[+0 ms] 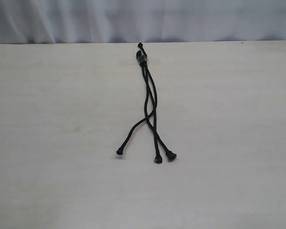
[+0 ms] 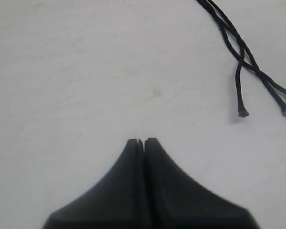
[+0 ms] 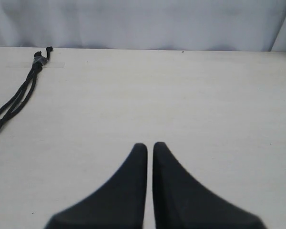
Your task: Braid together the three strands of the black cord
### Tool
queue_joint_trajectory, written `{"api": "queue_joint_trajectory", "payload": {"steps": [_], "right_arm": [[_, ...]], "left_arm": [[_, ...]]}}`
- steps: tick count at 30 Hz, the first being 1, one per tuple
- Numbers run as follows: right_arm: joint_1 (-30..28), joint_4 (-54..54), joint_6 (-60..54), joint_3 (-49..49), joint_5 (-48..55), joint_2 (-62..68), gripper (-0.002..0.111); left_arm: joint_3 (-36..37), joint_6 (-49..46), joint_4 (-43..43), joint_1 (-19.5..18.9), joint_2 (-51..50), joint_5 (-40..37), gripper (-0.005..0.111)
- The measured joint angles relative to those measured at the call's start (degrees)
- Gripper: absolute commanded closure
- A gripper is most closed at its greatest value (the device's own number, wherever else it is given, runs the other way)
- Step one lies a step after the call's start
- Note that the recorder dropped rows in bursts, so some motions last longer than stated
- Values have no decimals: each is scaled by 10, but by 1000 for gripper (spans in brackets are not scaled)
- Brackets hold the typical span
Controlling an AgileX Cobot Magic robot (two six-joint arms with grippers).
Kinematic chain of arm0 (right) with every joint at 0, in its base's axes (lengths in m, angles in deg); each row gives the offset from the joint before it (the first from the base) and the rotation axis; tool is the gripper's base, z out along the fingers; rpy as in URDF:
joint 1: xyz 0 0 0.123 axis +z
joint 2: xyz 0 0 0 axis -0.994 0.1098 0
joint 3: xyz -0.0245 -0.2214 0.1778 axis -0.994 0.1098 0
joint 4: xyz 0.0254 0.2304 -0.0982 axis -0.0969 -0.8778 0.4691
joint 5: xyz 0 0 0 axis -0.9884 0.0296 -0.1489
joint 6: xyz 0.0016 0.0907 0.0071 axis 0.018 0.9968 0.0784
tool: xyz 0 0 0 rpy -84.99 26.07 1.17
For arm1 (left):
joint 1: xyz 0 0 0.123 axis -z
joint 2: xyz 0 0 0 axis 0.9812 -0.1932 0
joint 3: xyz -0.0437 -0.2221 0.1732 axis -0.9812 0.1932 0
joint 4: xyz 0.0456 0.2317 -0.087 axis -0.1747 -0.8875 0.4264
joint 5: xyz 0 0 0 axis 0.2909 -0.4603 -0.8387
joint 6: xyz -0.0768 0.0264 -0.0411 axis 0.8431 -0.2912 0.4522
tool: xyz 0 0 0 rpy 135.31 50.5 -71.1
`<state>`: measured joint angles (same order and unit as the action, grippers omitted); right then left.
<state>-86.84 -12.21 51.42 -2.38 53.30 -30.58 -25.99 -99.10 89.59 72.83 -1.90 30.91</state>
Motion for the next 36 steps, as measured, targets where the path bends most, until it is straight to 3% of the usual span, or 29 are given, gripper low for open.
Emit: {"api": "queue_joint_trajectory", "payload": {"steps": [6,11,14,18,23,36], "right_arm": [[0,0,0,0,0,0,104],[0,0,0,0,-1,0,104],[0,0,0,0,-1,0,104],[0,0,0,0,-1,0,104],[0,0,0,0,-1,0,104],[0,0,0,0,-1,0,104]], "left_arm": [[5,-2,-17,0,9,9,107],[97,-3,-43,0,92,179,107],[196,-5,-57,0,168,274,107],[242,-5,-59,0,232,276,107],[250,-5,-61,0,278,265,107],[250,-5,-61,0,285,265,107]]}}
